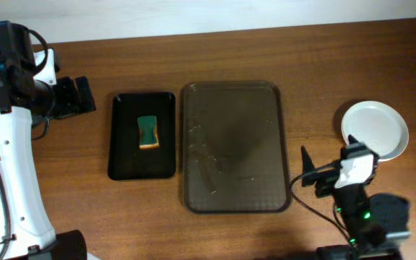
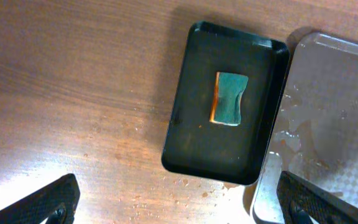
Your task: Clean dirty plates on tray and stack at the side
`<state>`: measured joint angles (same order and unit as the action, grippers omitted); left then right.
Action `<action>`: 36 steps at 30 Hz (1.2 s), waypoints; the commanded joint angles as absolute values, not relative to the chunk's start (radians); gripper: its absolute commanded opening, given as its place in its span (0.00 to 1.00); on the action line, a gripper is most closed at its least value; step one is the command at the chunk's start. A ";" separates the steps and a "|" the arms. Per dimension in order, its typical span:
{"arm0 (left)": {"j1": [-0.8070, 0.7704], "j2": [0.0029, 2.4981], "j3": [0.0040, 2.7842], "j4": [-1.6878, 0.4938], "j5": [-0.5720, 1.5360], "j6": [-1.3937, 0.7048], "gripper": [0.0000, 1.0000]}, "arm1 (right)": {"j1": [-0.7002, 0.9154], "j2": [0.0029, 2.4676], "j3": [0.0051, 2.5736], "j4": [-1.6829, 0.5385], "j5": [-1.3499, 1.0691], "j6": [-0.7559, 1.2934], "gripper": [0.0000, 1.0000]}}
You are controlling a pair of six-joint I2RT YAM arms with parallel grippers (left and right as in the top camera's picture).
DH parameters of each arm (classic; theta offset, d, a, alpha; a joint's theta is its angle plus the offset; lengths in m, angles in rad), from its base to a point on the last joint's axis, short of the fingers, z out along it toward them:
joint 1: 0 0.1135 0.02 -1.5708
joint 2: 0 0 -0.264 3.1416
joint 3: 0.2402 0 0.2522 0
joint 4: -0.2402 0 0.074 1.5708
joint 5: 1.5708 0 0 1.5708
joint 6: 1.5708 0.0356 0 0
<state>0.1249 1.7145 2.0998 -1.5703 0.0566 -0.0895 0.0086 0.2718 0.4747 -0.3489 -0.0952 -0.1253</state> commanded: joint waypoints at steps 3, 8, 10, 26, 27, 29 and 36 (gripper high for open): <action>0.128 1.699 2.103 -1.569 0.064 -0.073 1.00 | 0.006 0.001 0.226 -0.278 -0.073 -0.131 0.98; 0.128 1.699 2.103 -1.569 0.064 -0.073 1.00 | 0.006 0.004 0.014 0.066 -0.078 -0.130 0.98; 0.128 1.699 2.103 -1.569 0.064 -0.073 1.00 | 0.006 0.004 0.006 0.068 -0.078 -0.131 0.98; 0.128 1.700 2.103 -1.569 0.064 -0.073 1.00 | 0.006 0.013 0.006 -0.072 -0.074 -0.131 0.98; 0.127 1.699 2.103 -1.569 0.064 -0.073 1.00 | 0.006 0.013 0.006 -0.072 -0.074 -0.131 0.98; 0.120 1.645 2.101 -1.571 0.064 -0.073 1.00 | 0.006 0.013 0.006 -0.072 -0.074 -0.131 0.98; 0.027 1.095 1.587 -1.061 -0.052 -0.090 1.00 | 0.006 0.013 0.006 -0.072 -0.074 -0.131 0.98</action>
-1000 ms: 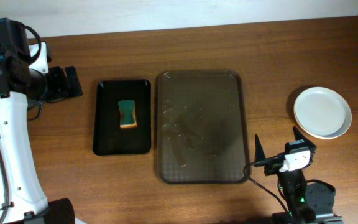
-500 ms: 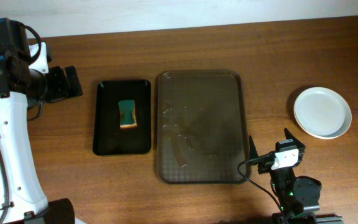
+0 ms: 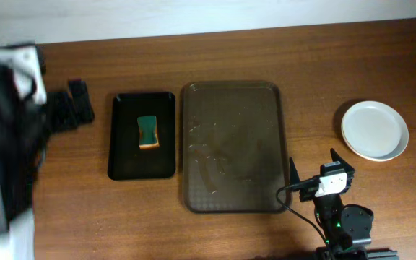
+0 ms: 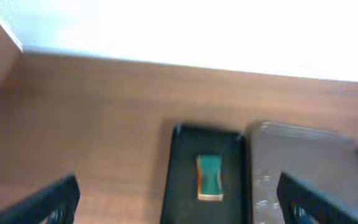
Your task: Clean dirty plates on tray and stack at the side
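Note:
One white plate [image 3: 375, 130] lies on the table at the right, apart from the large brown tray [image 3: 230, 94], which holds no plates and shows wet streaks. A green sponge [image 3: 148, 131] rests in the small black tray [image 3: 121, 162] to the left of it. My left gripper [image 3: 76, 108] is open and empty at the far left; its wrist view shows the sponge [image 4: 209, 178] in the black tray [image 4: 185, 186] ahead between its wide-apart fingers [image 4: 48, 202]. My right gripper [image 3: 313, 166] is open and empty near the brown tray's front right corner.
The left arm [image 3: 9, 130] is a blurred mass over the table's left edge. The right arm's base [image 3: 345, 224] stands at the front right. A pale wall [image 4: 197, 25] lies beyond the table's far edge.
The right gripper was next to the white plate and is now lower and further left, leaving the plate fully in sight. The left wrist has tilted up and back, showing the wall.

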`<state>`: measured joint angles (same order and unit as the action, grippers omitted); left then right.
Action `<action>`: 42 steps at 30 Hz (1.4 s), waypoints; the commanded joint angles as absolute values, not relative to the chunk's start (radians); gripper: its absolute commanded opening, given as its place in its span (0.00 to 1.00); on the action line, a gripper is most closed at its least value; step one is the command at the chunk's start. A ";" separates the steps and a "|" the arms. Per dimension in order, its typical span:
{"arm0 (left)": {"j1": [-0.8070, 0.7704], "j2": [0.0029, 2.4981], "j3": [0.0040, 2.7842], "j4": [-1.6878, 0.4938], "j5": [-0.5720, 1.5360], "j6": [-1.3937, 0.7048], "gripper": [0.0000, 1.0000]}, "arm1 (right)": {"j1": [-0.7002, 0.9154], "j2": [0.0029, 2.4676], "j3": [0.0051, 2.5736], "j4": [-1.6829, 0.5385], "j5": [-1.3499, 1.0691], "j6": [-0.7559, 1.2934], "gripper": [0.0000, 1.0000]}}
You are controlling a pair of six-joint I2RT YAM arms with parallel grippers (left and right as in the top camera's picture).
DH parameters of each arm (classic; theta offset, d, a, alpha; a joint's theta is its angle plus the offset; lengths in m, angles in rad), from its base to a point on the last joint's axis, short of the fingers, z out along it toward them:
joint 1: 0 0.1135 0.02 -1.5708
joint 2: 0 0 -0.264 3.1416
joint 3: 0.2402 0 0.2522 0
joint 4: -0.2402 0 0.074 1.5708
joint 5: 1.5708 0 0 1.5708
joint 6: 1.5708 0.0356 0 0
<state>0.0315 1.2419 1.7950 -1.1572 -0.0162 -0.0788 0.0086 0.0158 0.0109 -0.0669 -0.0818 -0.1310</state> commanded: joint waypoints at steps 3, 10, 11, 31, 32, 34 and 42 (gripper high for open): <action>0.029 0.817 1.164 -0.693 -0.069 -0.089 1.00 | 0.006 0.013 0.006 -0.072 -0.074 -0.131 0.98; 0.029 0.293 0.537 -0.282 -0.068 -0.089 1.00 | 0.006 0.013 0.006 -0.072 -0.074 -0.131 0.98; 0.029 0.224 0.465 -0.244 -0.068 -0.089 1.00 | 0.006 0.013 0.006 -0.072 -0.074 -0.131 0.98; 0.028 0.007 0.009 -0.073 -0.102 -0.088 1.00 | 0.006 0.013 0.006 -0.072 -0.074 -0.131 0.98; 0.028 0.007 0.009 -0.073 -0.102 -0.088 1.00 | 0.006 0.013 0.006 -0.072 -0.074 -0.131 0.98; 0.028 0.007 0.009 -0.073 -0.102 -0.088 1.00 | 0.006 0.013 0.006 -0.072 -0.074 -0.131 0.98; 0.028 0.007 0.009 -0.073 -0.102 -0.088 1.00 | 0.006 0.013 0.006 -0.072 -0.074 -0.131 0.98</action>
